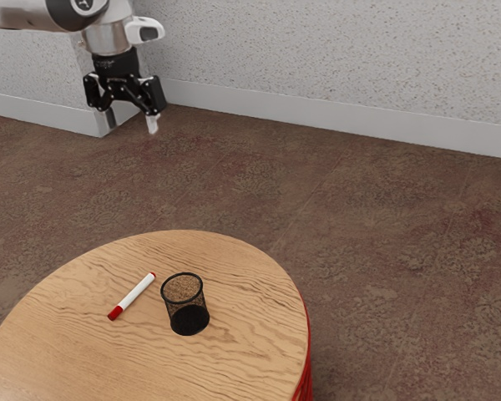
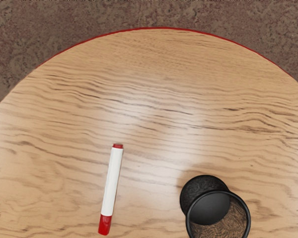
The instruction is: Put the marker into the pen holder.
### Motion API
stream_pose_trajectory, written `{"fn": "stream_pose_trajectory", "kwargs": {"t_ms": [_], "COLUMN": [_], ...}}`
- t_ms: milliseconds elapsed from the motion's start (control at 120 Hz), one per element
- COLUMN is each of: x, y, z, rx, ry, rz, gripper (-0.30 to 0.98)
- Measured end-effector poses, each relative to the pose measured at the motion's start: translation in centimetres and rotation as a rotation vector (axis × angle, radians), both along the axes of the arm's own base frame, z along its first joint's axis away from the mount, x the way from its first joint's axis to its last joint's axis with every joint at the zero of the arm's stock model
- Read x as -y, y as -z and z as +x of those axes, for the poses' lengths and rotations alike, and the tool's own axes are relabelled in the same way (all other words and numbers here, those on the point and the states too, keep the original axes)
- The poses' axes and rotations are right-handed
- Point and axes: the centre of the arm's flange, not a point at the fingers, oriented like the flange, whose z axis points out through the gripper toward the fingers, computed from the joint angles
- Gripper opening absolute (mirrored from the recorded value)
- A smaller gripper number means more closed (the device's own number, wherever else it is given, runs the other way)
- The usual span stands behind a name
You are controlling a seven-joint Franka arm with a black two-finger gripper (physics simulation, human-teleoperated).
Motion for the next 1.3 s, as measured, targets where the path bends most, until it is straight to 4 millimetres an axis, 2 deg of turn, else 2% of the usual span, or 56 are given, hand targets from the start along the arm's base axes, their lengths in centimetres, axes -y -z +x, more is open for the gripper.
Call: {"fn": "stream_pose_trajectory", "kwargs": {"t_ms": [267,300,392,517,633,717,1108,1242,1300], "x": [0.6,0.5,-0.4,-1.4,-2.2,-3.7,-8.3,-8.5,-8.4], "y": [-1.2,-0.9,1.4,2.5,7.0,10.7,21.8,26.5,27.9], "z": [-0.9,-0.9,-0.8,-0.6,-1.8,-2.4,-3.6,-3.3,-3.4], "rx": [0.005,-0.003,-0.050,-0.063,-0.108,-0.136,-0.093,-0.086,-0.065], "ry": [0.006,0.003,-0.010,-0.026,-0.039,-0.062,-0.155,-0.152,-0.135], "rz": [0.019,0.022,0.043,0.055,0.050,0.046,0.030,0.040,0.043], "gripper": [0.69,0.69,0.69,0.69,0.69,0.69,0.69,0.69,0.69]}}
